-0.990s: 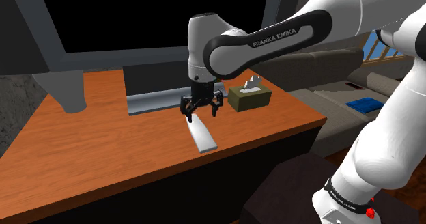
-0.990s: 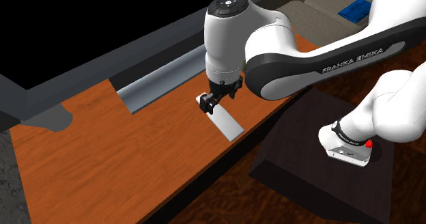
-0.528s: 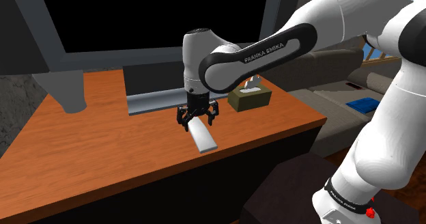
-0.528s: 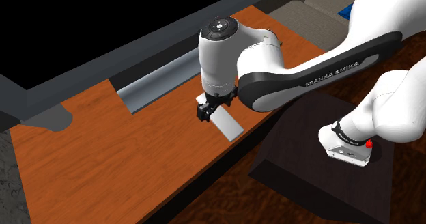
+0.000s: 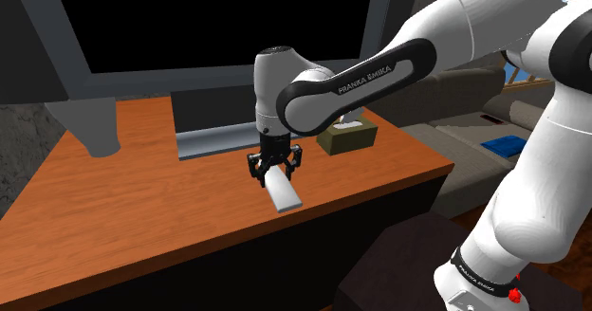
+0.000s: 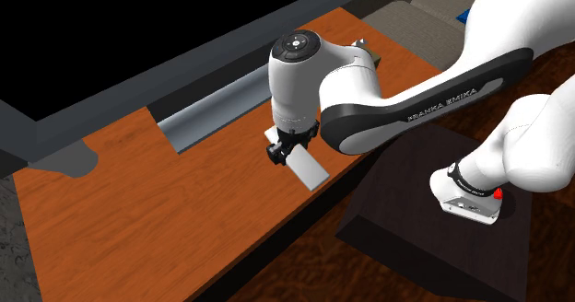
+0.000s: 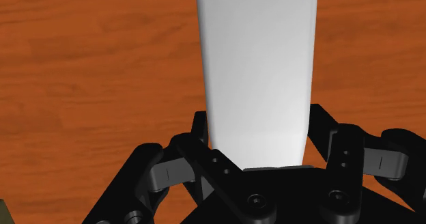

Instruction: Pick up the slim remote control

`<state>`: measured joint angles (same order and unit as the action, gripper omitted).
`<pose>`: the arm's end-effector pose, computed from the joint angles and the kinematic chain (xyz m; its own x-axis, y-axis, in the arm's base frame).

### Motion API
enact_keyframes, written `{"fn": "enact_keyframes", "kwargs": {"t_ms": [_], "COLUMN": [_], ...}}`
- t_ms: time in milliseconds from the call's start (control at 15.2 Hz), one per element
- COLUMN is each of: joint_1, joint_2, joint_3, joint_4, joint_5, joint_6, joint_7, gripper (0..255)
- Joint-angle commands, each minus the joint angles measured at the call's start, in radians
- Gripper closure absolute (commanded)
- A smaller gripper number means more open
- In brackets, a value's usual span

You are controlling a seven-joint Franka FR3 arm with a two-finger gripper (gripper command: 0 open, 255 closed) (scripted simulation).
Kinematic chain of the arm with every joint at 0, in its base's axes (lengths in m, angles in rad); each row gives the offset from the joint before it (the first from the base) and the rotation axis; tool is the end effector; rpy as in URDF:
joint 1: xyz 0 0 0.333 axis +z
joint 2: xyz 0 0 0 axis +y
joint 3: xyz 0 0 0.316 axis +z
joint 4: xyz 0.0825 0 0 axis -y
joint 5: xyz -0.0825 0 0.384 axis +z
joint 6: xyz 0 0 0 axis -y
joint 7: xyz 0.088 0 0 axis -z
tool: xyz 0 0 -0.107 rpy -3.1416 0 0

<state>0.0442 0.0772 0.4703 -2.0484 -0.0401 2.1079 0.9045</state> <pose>0.4918 0.2721 0.4056 0.9322 -0.3620 -0.0061 -0.3619 -0.9322 0.0066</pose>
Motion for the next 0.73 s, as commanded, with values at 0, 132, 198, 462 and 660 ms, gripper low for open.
{"fn": "enact_keyframes", "kwargs": {"t_ms": [0,132,198,462,660], "joint_1": [0.000,0.000,0.000,-0.001,-0.003], "joint_2": [0.001,0.000,0.000,-0.015,-0.030], "joint_3": [0.000,0.000,0.000,0.000,0.000], "joint_4": [-0.002,-0.002,-0.002,0.024,0.049], "joint_5": [0.000,0.001,0.001,0.009,0.017], "joint_6": [0.000,0.000,0.000,-0.039,-0.077], "joint_7": [0.000,0.000,-0.001,-0.007,-0.013], "gripper": [255,255,255,255,255]}}
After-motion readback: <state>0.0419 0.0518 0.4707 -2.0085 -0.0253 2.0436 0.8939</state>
